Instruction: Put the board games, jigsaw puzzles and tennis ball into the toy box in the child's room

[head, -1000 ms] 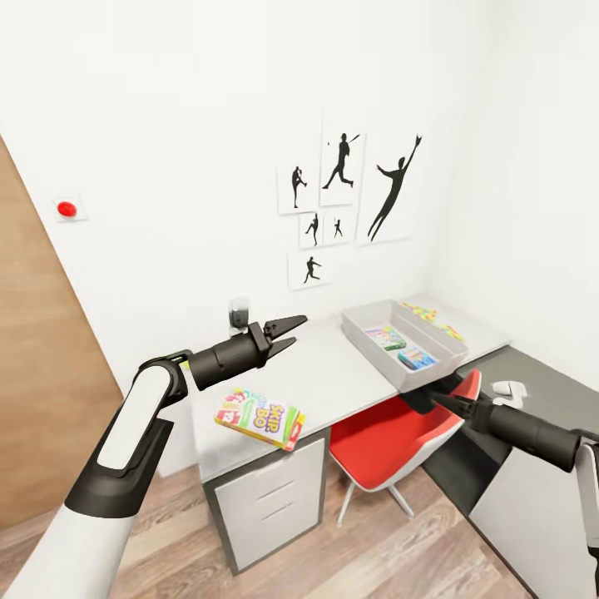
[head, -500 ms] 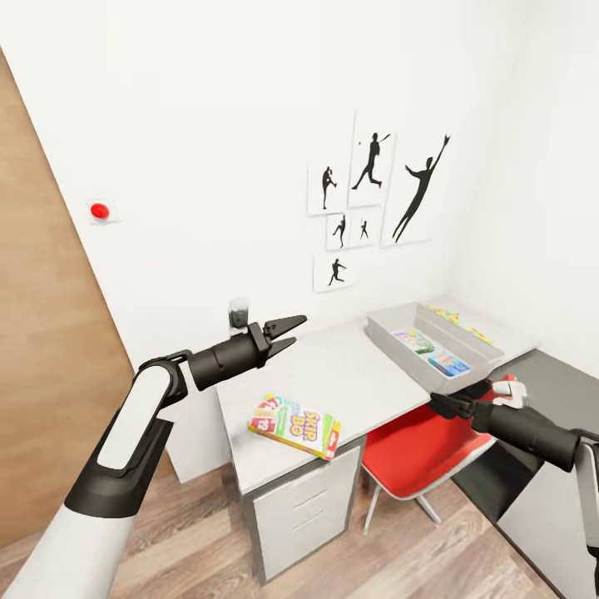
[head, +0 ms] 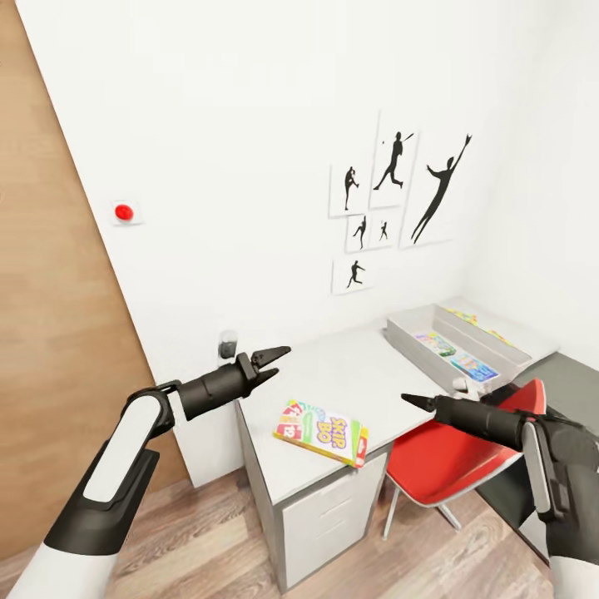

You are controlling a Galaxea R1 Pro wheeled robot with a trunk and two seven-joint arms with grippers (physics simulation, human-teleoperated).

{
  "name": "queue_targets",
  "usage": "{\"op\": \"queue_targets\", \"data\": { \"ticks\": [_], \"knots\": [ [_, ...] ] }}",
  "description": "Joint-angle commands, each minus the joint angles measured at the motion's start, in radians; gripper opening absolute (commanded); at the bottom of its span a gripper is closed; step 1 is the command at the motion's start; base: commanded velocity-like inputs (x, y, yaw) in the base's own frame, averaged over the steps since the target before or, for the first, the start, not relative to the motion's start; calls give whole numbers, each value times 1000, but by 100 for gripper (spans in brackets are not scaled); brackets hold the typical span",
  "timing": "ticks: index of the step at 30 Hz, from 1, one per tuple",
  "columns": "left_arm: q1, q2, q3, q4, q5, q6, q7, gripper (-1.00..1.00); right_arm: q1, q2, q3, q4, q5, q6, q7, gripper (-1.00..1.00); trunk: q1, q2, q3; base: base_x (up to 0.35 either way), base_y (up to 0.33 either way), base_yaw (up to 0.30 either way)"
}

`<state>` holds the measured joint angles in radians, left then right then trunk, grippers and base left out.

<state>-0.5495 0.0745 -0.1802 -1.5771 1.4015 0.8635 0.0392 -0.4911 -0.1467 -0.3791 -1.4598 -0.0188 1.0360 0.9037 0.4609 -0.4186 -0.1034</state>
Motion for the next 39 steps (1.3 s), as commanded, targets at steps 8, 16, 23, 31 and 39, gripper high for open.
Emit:
{"op": "queue_targets", "data": {
  "ticks": [8,16,23,31,39],
  "knots": [
    [158,56,67,2,-1,-22,7,100,-64,17,124,134,-5,11,-159,100,1,-2,-2,14,51,0],
    [318,83,153,4,-54,-104,1,100,-108,43,176,232,-2,11,-227,100,1,-2,-2,5,17,0],
    [404,85,187,12,-88,-158,-1,100,-122,48,190,268,-6,11,-246,100,1,-2,-2,2,6,0],
    [462,86,203,51,-104,-199,-7,100,-128,48,195,286,-9,9,-254,100,1,-2,-2,1,2,0],
    [489,88,209,70,-110,-234,-11,100,-133,48,196,301,-8,9,-257,100,1,-2,-2,79,1,0]
  ]
}}
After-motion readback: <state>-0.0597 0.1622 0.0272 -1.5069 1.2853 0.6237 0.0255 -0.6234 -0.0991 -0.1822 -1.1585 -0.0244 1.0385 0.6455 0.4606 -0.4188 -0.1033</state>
